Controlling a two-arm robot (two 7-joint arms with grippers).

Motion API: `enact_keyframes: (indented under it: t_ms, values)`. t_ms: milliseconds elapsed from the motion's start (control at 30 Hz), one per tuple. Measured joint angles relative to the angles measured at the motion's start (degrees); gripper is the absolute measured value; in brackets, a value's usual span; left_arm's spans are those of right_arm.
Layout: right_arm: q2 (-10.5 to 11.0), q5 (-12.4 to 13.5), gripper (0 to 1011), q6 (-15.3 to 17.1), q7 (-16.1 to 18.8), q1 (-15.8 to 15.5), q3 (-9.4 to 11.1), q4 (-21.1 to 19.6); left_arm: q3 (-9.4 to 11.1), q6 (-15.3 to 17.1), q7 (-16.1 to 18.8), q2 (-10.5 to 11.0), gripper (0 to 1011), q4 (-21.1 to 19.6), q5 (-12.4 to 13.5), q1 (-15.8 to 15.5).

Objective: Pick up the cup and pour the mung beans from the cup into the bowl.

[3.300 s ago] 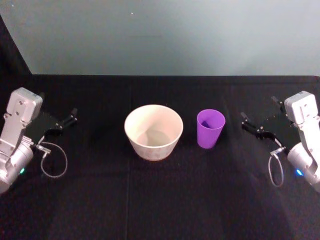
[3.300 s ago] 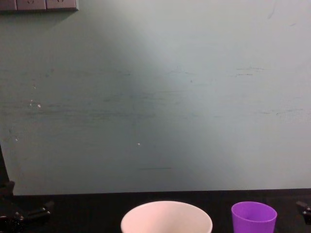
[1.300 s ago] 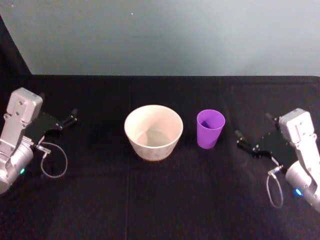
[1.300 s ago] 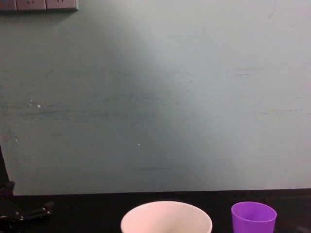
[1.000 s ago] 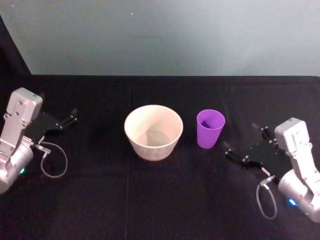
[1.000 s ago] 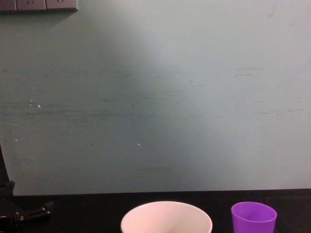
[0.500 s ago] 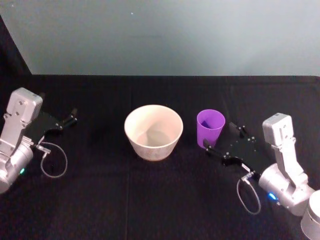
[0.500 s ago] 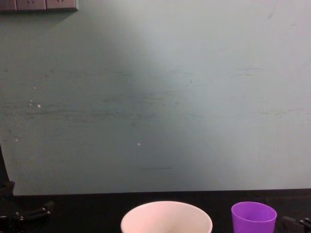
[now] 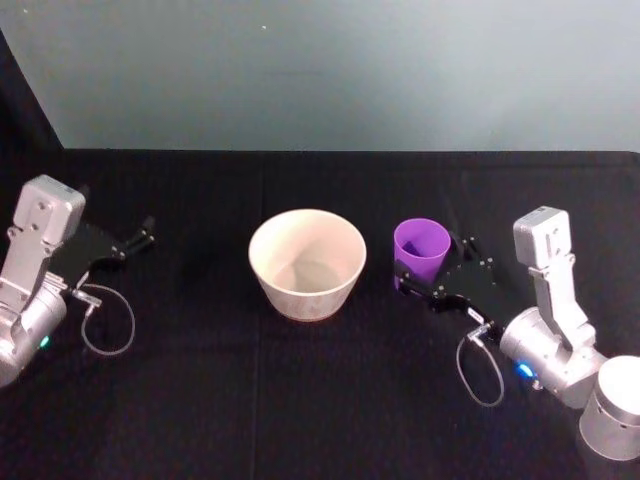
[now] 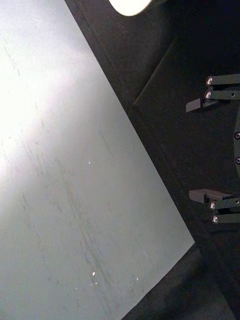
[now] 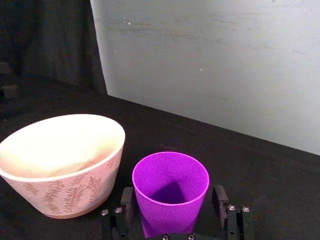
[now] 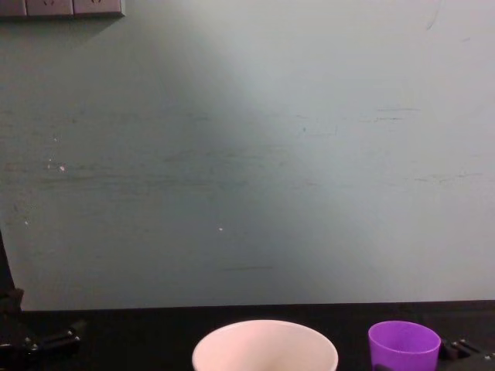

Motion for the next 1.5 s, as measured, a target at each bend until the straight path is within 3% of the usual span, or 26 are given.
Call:
enact_keyframes:
  t_ms: [400, 1367, 1500]
  values:
    - [-2.37, -0.29, 1003, -1.14, 2.81, 1.39, 0.74, 3.13, 0.0, 0.0, 0.0, 0.0, 1000, 0.0, 0.0, 0.0]
    - [-5.88, -2.8, 1003, -2.65, 4.65, 1.58, 4.23, 5.49, 0.0, 0.0, 0.0, 0.0, 1000, 0.0, 0.0, 0.0]
    - [-6.34, -2.9, 947, -2.95, 5.05, 1.49, 4.78, 5.95, 0.0, 0.0, 0.0, 0.0, 1000, 0.0, 0.0, 0.0]
